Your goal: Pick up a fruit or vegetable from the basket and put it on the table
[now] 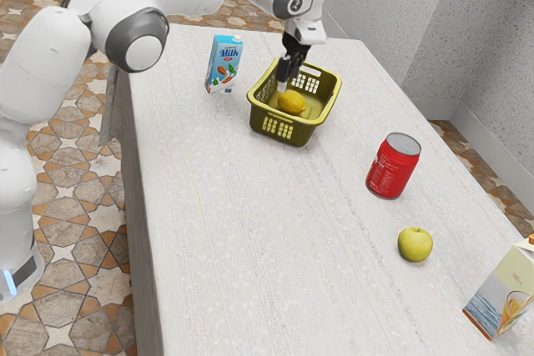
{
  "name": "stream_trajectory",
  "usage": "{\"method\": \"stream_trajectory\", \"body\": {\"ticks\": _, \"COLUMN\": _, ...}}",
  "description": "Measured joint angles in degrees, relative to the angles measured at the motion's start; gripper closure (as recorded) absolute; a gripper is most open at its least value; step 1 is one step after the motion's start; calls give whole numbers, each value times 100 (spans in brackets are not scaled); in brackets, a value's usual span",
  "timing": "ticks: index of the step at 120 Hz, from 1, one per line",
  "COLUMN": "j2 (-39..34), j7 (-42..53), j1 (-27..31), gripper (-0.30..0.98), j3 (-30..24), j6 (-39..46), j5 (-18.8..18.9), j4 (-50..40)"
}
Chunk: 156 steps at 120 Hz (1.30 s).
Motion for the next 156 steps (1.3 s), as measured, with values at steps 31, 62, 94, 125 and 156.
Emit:
{"method": "stream_trajectory", "body": {"ticks": 31, "j2": 191, "j7": -26, "j1": 28, "gripper": 0, "j3": -17, "j6": 31, "j5": -55, "j4": 11}}
{"method": "stream_trajectory", "body": {"ticks": 62, "j2": 235, "j7": -46, "j1": 5, "gripper": 0, "j3": -51, "j6": 40, "j5": -64, "j4": 11}}
{"method": "stream_trajectory", "body": {"ticks": 94, "j2": 335, "j7": 29, "j1": 53, "gripper": 0, "j3": -53, "j6": 397, "j5": -49, "j4": 12}}
{"method": "stream_trajectory", "body": {"ticks": 125, "j2": 454, "j7": 176, "j1": 46, "gripper": 0, "j3": -67, "j6": 724, "j5": -59, "j4": 11}}
{"method": "stream_trajectory", "body": {"ticks": 156, "j2": 503, "j7": 267, "j1": 20, "gripper": 0, "j3": -71, "j6": 816, "j5": -100, "j4": 12}}
